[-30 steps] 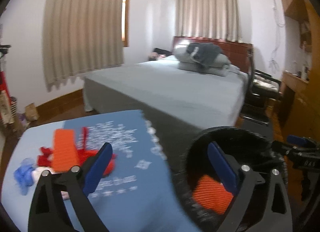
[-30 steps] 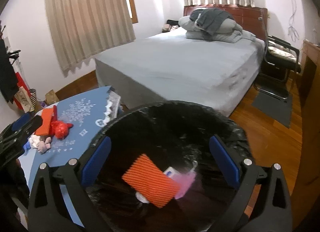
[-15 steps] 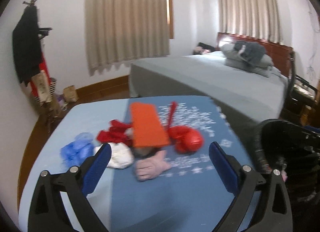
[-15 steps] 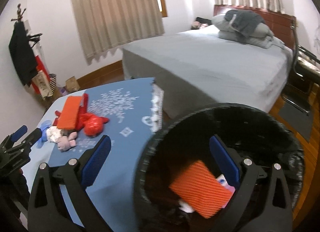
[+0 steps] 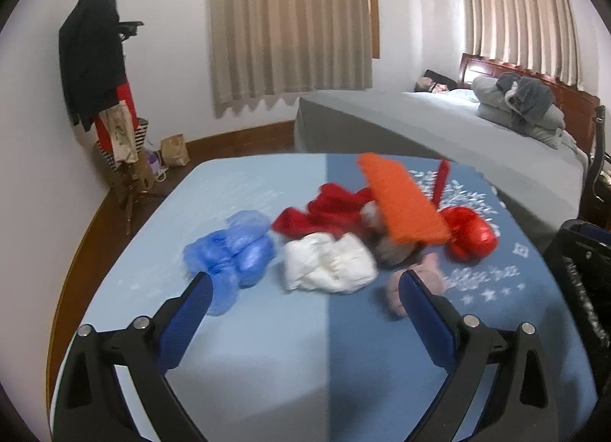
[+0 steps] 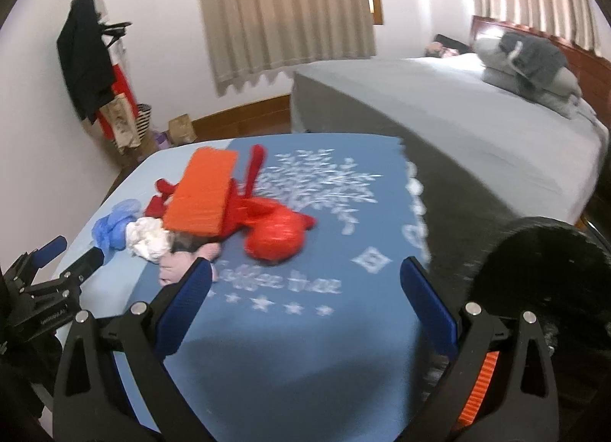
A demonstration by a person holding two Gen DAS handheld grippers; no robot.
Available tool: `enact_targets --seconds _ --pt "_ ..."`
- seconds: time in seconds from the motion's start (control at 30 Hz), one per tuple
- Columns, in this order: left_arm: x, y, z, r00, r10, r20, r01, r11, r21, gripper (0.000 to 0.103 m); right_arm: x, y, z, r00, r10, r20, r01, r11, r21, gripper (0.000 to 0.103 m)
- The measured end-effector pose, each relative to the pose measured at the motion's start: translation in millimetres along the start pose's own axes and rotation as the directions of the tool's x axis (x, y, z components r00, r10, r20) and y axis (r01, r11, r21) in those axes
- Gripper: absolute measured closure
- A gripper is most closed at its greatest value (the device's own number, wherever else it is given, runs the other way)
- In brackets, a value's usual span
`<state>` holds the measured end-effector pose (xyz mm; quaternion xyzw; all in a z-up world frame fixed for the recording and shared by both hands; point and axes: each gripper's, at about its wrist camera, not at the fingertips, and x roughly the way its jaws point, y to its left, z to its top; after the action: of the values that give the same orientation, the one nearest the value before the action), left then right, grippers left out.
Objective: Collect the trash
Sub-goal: 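Move both open tools back over the remaining items on the table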
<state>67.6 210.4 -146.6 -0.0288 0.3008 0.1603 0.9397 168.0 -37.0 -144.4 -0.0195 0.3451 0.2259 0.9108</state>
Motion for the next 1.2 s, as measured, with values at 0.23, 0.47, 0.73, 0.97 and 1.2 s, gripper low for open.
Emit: enact_targets --seconds 0.23,0.47,0.73,0.97,1.2 --pt "7.3 31.1 -10.8 0.999 0.029 -0.026 -0.029 0.999 -0.03 0.007 34.1 39.2 -0.9 0.998 0.044 -0.036 -0.046 0.998 -0.034 0.007" --pt "10.0 49.4 -14.2 0.999 0.038 -0.039 -0.041 0.996 -0.076 0.007 61.1 64.5 -7.6 0.993 0.066 -0.097 -0.072 0.996 -0.054 0.007" --pt "10.5 62.7 -16.4 0.998 0.044 -0.047 -0.049 0.994 -0.096 0.007 81.6 84.9 -8.2 0.985 0.084 -0.15 -0.097 0.992 -0.082 0.012" --pt "9.8 70.6 -16.7 0.998 0.047 -0.05 -0.052 0.992 -0.115 0.008 96.1 97.9 -10.7 0.973 0.11 -0.202 -0.132 0.986 -0.099 0.029" --pt "12.8 63.9 -15.4 0.998 0.031 -0.055 -0.037 0.993 -0.109 0.008 91.8 107.2 -9.8 0.951 0.203 -0.234 -0.232 0.967 -0.104 0.068"
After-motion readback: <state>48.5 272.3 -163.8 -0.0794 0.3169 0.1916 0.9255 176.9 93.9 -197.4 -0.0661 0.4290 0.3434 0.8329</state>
